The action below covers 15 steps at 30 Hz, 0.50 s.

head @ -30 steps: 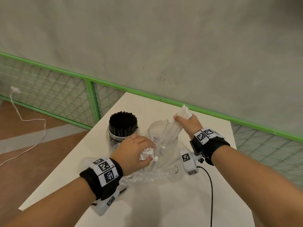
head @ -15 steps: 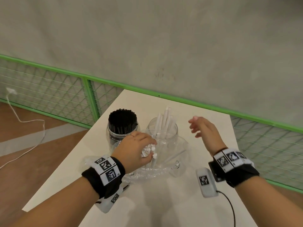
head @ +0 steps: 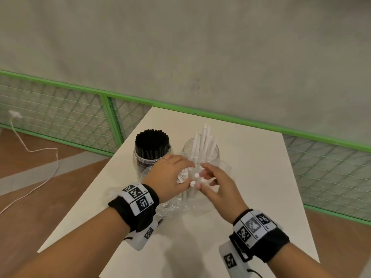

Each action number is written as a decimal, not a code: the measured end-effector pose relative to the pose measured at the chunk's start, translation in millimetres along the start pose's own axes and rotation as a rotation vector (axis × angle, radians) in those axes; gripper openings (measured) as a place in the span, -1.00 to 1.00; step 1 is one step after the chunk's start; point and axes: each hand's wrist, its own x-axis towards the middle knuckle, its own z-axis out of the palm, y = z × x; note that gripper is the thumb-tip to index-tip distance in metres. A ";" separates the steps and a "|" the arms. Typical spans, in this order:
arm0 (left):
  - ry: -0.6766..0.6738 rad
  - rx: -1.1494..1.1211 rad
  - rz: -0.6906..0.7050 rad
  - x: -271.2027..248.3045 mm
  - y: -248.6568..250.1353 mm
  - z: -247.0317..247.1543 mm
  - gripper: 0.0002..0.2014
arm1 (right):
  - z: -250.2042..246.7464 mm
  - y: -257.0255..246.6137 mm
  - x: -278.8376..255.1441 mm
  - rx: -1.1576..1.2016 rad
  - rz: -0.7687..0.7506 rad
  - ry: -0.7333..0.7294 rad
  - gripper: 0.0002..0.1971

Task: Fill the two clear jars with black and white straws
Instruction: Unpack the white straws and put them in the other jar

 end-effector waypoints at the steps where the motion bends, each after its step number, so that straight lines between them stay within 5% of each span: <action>1: 0.000 -0.009 0.001 0.3 -0.2 0.1 -0.59 | 6.3 0.8 0.0 0.017 0.039 -0.073 -0.28; 3: -0.006 -0.033 0.005 0.6 -0.5 -0.6 -0.58 | 17.3 9.7 2.6 -0.032 0.107 -0.202 0.06; 5: -0.016 -0.051 0.005 0.1 0.4 -2.0 -0.53 | 26.1 19.5 9.0 -0.086 0.126 -0.215 0.17; 9: -0.034 -0.122 -0.050 -3.2 0.4 -3.0 -0.41 | 34.9 19.8 25.9 -0.088 0.052 -0.073 -0.20; 15: -0.025 -0.107 0.012 -8.0 -6.1 -6.0 -0.56 | 24.3 13.9 46.7 0.041 0.085 -0.104 -0.62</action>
